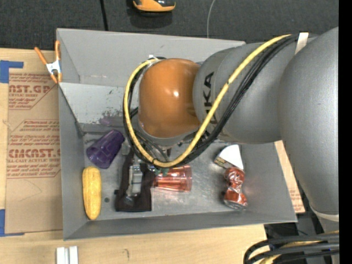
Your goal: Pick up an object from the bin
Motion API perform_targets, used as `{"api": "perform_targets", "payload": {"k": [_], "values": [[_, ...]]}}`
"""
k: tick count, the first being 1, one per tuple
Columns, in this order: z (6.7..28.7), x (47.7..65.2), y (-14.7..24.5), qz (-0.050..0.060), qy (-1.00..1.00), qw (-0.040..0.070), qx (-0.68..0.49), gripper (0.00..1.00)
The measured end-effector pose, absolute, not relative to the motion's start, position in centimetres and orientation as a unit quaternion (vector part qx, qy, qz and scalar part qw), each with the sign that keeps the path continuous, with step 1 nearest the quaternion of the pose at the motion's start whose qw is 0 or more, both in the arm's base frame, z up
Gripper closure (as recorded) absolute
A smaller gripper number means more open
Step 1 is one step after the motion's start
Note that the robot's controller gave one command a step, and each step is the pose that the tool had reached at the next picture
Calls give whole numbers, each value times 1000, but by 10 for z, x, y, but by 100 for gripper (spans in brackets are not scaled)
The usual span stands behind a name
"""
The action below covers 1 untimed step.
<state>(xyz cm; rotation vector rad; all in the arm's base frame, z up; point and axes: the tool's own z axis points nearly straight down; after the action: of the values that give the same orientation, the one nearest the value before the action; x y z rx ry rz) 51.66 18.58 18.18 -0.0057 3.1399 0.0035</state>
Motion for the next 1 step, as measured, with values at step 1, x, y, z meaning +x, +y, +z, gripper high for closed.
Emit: {"api": "perform_targets", "payload": {"k": [1], "values": [[140,514,175,-1,996,-2,-85,0]]}}
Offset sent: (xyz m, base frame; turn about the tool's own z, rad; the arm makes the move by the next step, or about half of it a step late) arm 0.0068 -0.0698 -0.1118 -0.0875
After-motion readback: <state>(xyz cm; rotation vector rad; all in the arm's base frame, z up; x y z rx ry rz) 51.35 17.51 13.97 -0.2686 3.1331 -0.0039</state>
